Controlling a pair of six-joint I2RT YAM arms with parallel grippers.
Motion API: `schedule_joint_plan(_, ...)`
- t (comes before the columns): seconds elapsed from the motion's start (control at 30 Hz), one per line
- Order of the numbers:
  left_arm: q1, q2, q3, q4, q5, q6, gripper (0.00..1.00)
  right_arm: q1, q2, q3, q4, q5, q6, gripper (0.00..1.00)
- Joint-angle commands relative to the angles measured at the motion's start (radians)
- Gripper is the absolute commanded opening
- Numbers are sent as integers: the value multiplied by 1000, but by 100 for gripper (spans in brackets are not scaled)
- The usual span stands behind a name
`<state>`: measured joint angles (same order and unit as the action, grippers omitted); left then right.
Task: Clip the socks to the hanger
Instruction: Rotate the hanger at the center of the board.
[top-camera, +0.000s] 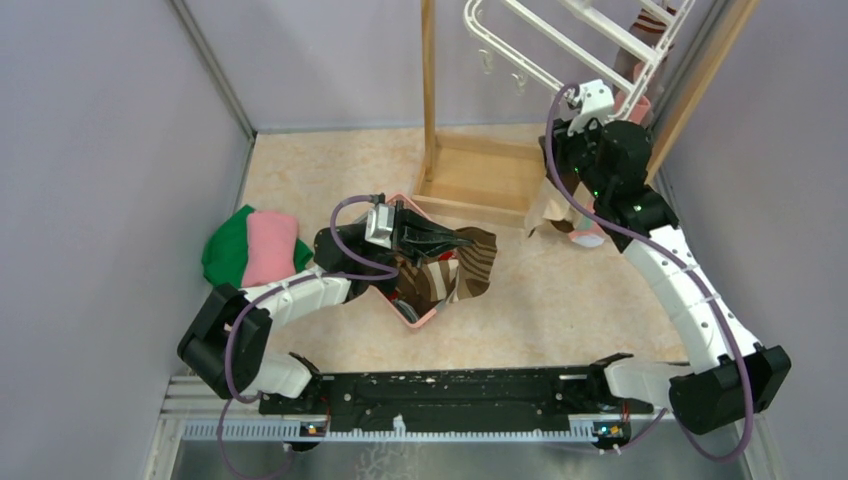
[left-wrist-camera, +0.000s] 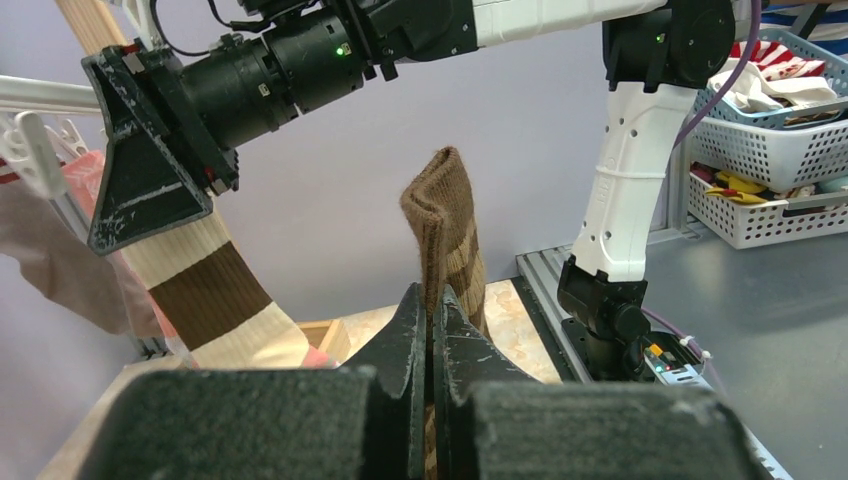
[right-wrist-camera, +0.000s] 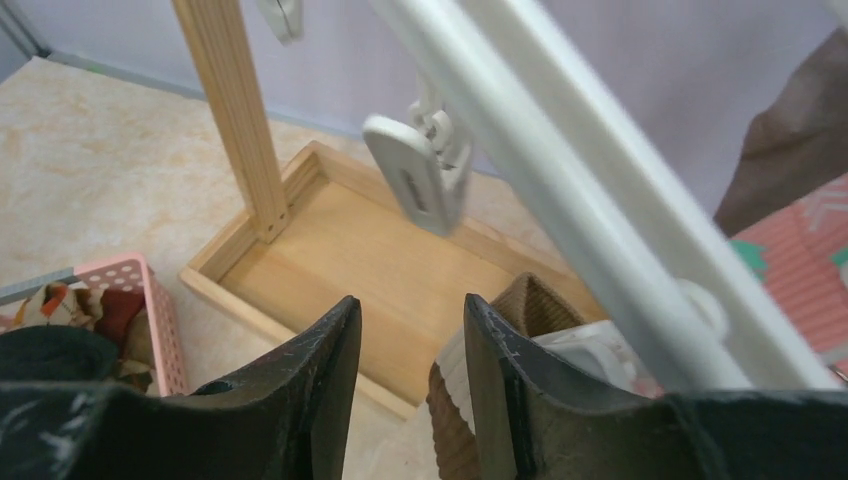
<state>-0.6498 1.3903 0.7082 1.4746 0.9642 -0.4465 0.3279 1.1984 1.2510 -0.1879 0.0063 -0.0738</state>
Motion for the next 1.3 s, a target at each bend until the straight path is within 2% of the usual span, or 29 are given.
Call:
schedule_joint_plan(0.0,-6,5,-5,75,15,-5,0,-40,-68,13,71,64,24,44)
schedule_joint_plan(0.17,-5,5,-6,90,19,-17,0,-76,-86,23,44,-17,39,49)
schedule_joint_plan(0.3,-5,-1,-7,90,22,-19,0,-98,-73,77,-37,-156,23,55)
schedule_joint_plan(0.43,-5,6,0,94,29,-23,0,-124,-52,113,-158,-292,-30,57)
schedule_joint_plan(0.6,-5,27,6,131,32,-44,0,-142,-63,138,-331,-386,-181,70)
schedule_joint_plan(0.77,-5,21,2,134,33,-39,0,-182,-75,131,-415,-453,-199,69)
schedule_joint_plan(0.9,-5,0,-15,123,27,-16,0,-231,-121,23,-286,-480,-106,68)
schedule_joint_plan(1.07,-6,-21,-30,75,27,24,0,-283,-225,-157,73,-520,-34,71)
schedule_joint_plan(1.17,-7,-17,-32,64,28,39,0,-311,-235,-208,228,-597,12,74)
schedule_joint_plan(1.27,-5,-11,-32,46,30,58,0,-317,-205,-210,287,-687,62,82)
